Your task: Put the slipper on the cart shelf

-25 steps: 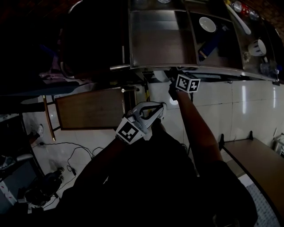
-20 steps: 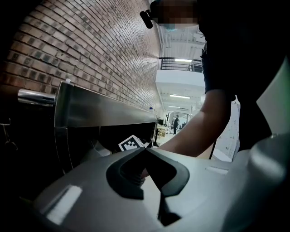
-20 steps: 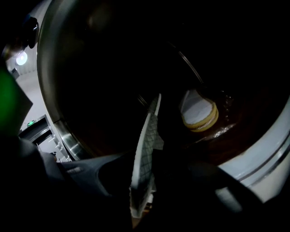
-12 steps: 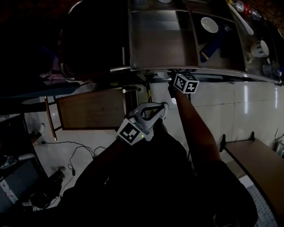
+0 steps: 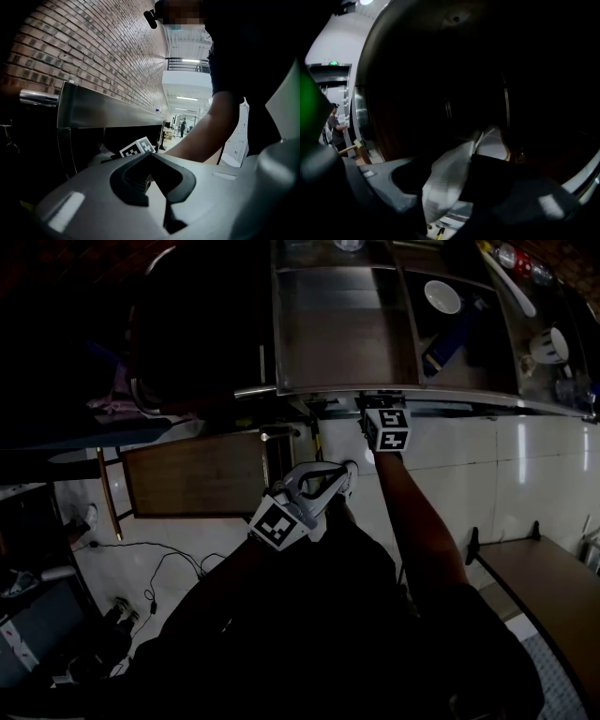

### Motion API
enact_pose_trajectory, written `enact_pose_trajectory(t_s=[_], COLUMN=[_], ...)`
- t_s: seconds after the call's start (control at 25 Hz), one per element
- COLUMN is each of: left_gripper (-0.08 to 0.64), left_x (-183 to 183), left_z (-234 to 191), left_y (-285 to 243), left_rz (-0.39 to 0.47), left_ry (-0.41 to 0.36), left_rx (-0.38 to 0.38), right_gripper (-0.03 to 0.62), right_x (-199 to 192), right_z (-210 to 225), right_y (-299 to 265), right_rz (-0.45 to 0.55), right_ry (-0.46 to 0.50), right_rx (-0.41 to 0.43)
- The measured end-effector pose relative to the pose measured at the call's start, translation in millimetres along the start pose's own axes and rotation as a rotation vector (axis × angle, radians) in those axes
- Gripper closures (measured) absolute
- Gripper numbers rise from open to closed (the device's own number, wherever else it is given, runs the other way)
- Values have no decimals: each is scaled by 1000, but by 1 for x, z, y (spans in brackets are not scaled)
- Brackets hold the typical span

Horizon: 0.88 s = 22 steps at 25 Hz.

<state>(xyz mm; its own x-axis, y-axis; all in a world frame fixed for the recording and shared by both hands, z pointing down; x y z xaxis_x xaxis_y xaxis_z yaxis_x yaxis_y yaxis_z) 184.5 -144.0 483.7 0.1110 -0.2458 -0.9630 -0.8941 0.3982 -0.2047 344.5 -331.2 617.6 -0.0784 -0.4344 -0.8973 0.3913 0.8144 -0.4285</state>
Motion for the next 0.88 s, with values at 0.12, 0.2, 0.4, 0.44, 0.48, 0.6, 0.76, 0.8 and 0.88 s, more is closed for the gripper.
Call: enact_pose_trajectory(t_s=[0.12, 0.2, 0.4, 0.44, 0.48, 0.6, 0.76, 0.8, 0.88], left_gripper=[560, 560, 560, 560, 560, 560, 560, 560, 560], left_x=[0, -1, 0, 1, 2, 4, 9, 9, 8], left_z=[-2, -3, -5, -6, -6, -9, -16, -17, -19], left_y=[1, 2, 5, 6, 7, 12, 24, 29, 37], left_rz=[1, -1, 8, 12, 14, 13, 21, 22, 43], left_ry=[1, 2, 13, 8, 4, -3, -40, -57, -62], left_rx=[10, 11, 25, 28, 32, 47, 64, 64, 60], right_gripper=[324, 308, 299, 299, 299, 299, 299, 299, 299], right_x=[4, 6, 8, 10, 11, 13, 16, 16, 18], right_z=[3, 6, 10, 9, 7, -2, -19, -26, -40], right_y=[8, 11, 21, 24, 28, 44, 71, 78, 93], right_rz=[41, 58, 63, 65, 65, 62, 65, 65, 70], right_ry=[40, 35, 15, 21, 32, 97, 114, 110, 111], right_rx=[-65, -88, -84, -77, -70, -59, -63, -56, -38])
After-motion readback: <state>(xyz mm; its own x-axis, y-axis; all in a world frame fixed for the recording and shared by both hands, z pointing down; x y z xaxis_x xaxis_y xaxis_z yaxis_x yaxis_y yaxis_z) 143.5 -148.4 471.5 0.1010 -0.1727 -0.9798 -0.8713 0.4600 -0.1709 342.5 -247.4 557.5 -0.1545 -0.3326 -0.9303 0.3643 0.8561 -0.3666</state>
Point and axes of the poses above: the fingertips, and each gripper's own axes: y backward along the fingers, z to its right, x out of its top, the point moved 10 cm from there along y, backward along the fingers, and after that the axes turned 9 degrees about -x, right-handed, at the moved point
